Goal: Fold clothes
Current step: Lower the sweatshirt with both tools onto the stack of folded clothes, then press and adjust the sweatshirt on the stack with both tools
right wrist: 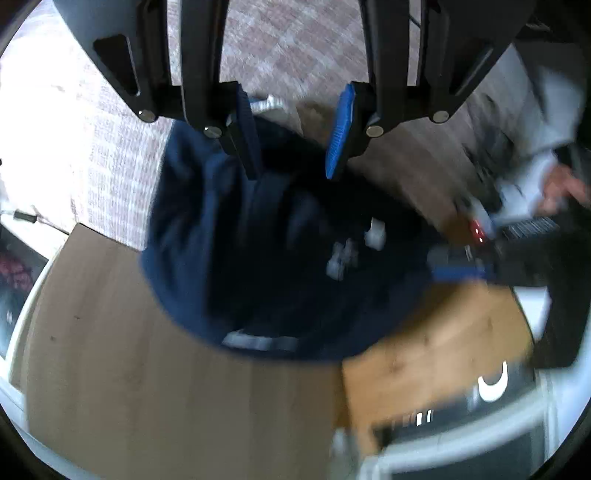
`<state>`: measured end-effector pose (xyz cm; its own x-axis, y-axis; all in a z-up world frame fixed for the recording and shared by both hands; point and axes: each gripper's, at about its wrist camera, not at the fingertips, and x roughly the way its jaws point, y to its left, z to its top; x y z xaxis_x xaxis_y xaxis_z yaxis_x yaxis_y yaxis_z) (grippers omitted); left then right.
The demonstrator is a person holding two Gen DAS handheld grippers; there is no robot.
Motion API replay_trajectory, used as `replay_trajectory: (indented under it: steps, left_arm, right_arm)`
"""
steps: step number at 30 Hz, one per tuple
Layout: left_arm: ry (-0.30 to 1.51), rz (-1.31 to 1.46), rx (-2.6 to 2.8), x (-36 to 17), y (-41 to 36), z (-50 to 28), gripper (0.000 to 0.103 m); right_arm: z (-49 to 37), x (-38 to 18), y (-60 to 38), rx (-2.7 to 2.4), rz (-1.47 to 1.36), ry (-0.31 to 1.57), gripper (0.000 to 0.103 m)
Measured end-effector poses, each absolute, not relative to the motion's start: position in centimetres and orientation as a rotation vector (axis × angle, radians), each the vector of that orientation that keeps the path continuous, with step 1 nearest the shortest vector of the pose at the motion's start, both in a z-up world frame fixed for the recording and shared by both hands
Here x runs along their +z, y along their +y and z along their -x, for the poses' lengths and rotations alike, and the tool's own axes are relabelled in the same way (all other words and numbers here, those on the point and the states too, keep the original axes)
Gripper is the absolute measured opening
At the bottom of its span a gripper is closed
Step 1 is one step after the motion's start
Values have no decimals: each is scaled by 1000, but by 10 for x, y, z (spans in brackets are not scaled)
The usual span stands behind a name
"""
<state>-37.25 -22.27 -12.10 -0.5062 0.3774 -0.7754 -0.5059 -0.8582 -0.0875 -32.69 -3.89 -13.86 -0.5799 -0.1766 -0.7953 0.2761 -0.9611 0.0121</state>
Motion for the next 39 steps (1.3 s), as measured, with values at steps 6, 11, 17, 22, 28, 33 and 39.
replay_trajectory:
  steps: [6,11,17,22,28,33,39]
  left_arm:
    - [414,1138,2259,-145,-183,362,16]
    - [464,1179,2211,-158,-170,381,16]
    - [462,1216,2129,-147,-171,390,0]
    - [418,1177,2112,-110,-185,376,0]
    - [410,1164,2060,-110,-180,369,0]
    - [520,1161,2022,-136,-154,377,16]
    - [508,1259,2011,-162,-148,400,2]
  right_arm:
    - [302,-135,-47,-2599,-1241,224,43]
    - [323,-141,-53,-2632,-1251,264,48]
    - [339,-135,-32,-2576,-1311,344,20]
    - [343,-103,-4,-2546,-1338,187,2]
    - [319,-97,-9,-2505,-1273,209,21]
    - [331,-119,-43,-2438,-1262,358,35]
    - [350,-130,-41,-2438,-1294,319,23]
